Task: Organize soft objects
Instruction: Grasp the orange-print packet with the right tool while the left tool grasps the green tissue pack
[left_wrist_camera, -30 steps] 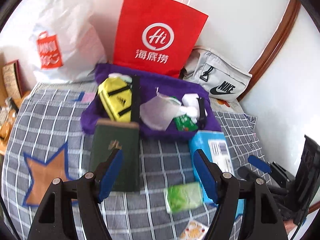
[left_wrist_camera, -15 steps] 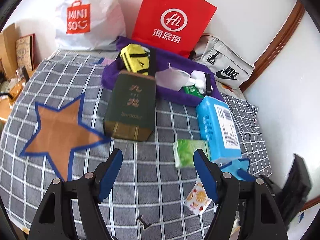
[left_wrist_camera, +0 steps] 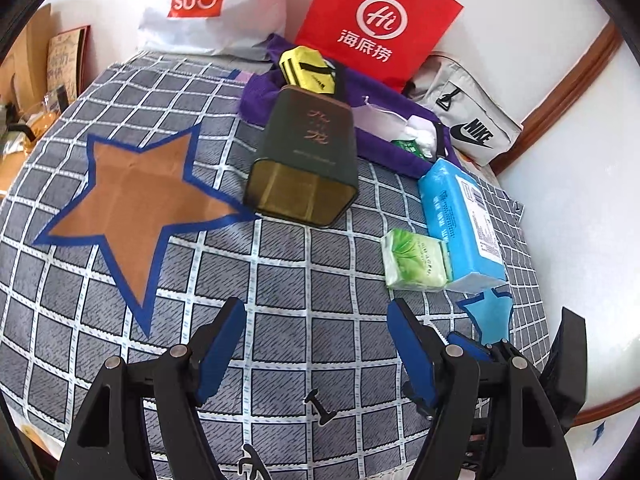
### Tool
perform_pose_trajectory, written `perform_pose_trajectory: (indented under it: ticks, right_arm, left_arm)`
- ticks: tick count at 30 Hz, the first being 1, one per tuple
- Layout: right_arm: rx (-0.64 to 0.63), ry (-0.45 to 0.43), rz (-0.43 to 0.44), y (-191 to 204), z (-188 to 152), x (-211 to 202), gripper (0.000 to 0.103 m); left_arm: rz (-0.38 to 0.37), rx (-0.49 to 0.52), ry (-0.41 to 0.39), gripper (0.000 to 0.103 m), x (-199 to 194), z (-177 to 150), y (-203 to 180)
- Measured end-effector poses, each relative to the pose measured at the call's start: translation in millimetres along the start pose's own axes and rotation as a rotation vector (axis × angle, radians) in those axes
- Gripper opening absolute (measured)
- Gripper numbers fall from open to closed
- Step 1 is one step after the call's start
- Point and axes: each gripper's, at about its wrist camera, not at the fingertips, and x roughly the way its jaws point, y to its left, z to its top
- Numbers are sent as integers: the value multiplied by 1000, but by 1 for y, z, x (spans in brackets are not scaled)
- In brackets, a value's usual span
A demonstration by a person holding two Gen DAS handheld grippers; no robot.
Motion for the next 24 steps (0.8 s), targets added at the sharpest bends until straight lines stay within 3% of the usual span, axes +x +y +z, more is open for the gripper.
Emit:
perform_pose_trajectory:
  ticks: [4, 11, 14, 24]
  right_arm:
    - [-75, 1, -66, 12, -2, 3, 77]
    - [-38, -49, -93, 0, -4, -3, 44]
    - [-43, -61, -103, 0, -4, -4, 36]
    - [43, -54, -93, -23, -19, -23, 33]
  left_arm:
    - [6, 4, 3, 72, 4, -3, -1]
    - [18, 44, 28, 72, 18, -12, -14]
    - [24, 57, 35, 72, 23, -13, -20]
    - [31, 127, 33, 72, 42, -11, -59]
